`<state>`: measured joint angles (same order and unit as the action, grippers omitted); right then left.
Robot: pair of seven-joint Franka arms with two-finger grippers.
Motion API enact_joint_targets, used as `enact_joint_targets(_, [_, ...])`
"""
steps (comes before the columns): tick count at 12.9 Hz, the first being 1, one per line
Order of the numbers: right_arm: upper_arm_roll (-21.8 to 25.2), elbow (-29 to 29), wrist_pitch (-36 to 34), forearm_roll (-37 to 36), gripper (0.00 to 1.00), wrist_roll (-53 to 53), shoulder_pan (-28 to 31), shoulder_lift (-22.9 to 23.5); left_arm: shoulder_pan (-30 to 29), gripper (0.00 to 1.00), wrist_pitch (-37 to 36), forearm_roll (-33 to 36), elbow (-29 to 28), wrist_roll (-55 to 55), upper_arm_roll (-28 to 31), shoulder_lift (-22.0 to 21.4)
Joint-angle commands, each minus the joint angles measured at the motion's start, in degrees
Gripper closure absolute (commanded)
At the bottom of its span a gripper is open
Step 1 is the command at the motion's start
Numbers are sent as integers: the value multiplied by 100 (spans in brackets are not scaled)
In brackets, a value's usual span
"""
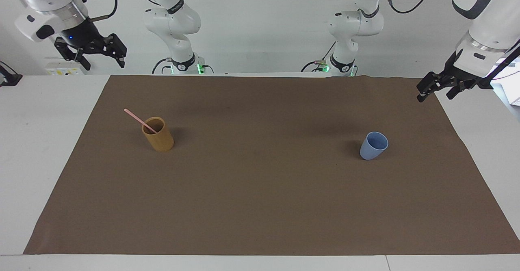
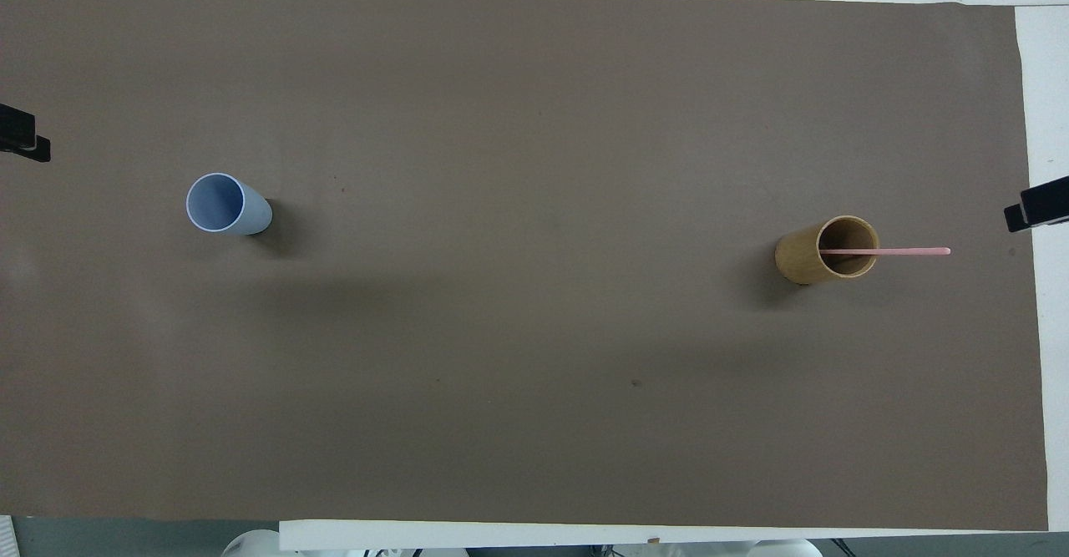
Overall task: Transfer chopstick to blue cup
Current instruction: 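Reach the right gripper to the pink stick in the tan cup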
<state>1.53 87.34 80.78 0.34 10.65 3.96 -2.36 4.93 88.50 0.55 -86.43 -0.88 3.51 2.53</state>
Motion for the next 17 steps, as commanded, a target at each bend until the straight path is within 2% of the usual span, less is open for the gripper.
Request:
enact_joint_targets(1, [-3,1729,1025,133,0,-71,-87,-790,-71,0,-61,-38,-49,44,-43,-60])
enact_joint_targets(2, [-3,2108,1332,203,0,-124,-114,-862,-71,0,-61,-47,-49,35,-43,-60])
enact_joint_targets(5, [-3,2577,1966,238,0,-264,-89,-827,-62,0,-61,-38,-49,35,-43,-60])
enact_joint_targets(9, [14,3086,2152,518,2,-1494,61,-757,-71,0,-61,-38,-49,35,-43,-60])
enact_joint_targets(14, [41,3649,2749,555,2,-899,386,-748,-62,0,-61,-47,-49,35,-43,-60])
enact_joint_targets(17, [41,3720,3136,555,3,-345,439,-660,-71,0,-61,-38,-49,35,-43,-60])
